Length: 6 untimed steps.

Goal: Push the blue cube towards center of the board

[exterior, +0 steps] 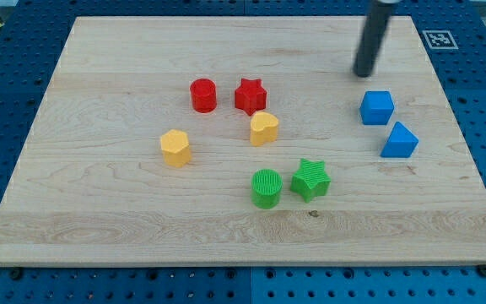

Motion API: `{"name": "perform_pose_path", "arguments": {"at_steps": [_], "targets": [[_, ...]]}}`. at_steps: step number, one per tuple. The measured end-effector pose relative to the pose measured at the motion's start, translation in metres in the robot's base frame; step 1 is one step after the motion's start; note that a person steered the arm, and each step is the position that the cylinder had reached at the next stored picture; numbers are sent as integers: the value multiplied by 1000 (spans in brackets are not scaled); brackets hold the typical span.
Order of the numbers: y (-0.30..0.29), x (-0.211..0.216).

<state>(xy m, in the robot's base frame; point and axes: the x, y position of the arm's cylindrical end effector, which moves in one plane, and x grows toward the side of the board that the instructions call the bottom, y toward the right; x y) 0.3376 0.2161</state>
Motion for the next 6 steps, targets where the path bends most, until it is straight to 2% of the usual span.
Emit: {"name": "perform_pose_path", "arguments": {"at_steps": [1,2,4,6], "targets": [[52,41],[56,65],[47,75],[2,78]]}}
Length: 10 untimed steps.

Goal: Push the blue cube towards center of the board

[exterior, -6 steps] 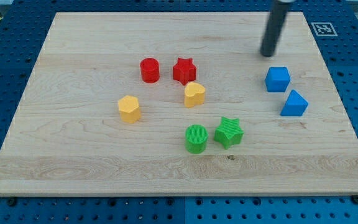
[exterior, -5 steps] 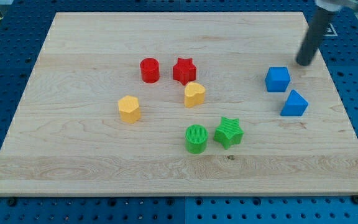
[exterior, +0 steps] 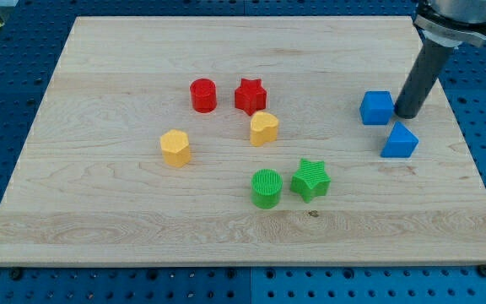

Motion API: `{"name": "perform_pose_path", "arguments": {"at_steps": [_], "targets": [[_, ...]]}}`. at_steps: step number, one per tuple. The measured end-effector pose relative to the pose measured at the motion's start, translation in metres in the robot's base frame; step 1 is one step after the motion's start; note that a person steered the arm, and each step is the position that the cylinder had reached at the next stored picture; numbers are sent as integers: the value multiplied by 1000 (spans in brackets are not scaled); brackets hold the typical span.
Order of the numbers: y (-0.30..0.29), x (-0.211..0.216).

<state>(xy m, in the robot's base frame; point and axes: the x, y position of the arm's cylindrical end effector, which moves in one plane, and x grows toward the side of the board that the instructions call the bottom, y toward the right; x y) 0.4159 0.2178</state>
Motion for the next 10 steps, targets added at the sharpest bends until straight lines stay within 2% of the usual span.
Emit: {"name": "perform_pose_path", "arguments": {"at_steps": [4,6,8,9,10], "targets": [[-44,-1],[-64,-18],[-77,-19],[-29,-19],[50,-14]]}}
